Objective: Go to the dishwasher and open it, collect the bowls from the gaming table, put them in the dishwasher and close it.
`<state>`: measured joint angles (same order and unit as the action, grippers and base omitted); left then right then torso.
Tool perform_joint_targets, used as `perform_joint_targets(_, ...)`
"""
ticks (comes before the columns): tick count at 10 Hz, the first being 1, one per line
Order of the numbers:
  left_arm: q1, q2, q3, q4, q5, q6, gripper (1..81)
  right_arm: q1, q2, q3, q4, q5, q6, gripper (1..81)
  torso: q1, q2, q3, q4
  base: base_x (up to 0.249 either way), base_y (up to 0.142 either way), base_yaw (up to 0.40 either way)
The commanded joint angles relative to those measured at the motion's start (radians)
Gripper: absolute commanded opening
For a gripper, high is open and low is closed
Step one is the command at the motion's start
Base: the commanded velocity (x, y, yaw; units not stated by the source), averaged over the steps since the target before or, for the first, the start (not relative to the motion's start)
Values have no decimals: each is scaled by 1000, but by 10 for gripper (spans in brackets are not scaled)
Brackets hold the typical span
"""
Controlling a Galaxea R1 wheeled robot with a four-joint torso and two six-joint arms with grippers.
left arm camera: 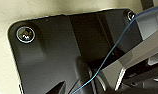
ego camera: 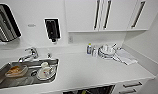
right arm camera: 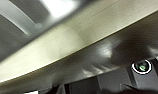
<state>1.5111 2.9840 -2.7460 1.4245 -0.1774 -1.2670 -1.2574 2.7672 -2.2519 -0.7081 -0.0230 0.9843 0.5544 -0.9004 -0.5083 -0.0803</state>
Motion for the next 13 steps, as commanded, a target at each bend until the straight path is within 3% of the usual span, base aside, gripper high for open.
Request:
perform_joint_targets(1,-21,1,-1,13,36,14,811,223,-202,369,130,52,21,811,0,0,0,0,0,0,0)
perform_joint_targets(3,-21,-5,-1,11,36,14,811,198,-222,436,111,26,10,811,0,0,0,0,0,0,0)
perform_joint_targets(4,-21,-5,-1,10,36,14,811,146,-211,395,105,-11,2,811,0,0,0,0,0,0,0)
perform_joint_targets(5,-21,-2,-1,10,36,14,811,91,-191,338,61,-32,-18,811,0,0,0,0,0,0,0)
perform_joint_targets(6,-21,1,-1,10,36,15,811,42,-165,275,0,-113,-41,811,0,0,0,0,0,0,0)
perform_joint_targets(7,-22,3,-1,8,38,15,811,-17,-135,155,-60,-117,-49,811,0,0,0,0,0,0,0)
perform_joint_targets(10,-25,4,-1,-1,38,15,811,-134,-99,-35,-160,12,-50,811,1,0,0,0,0,0,0)
perform_joint_targets(13,-30,7,-1,-10,38,15,811,-208,-61,-185,-145,213,-30,811,1,0,0,0,0,0,0)
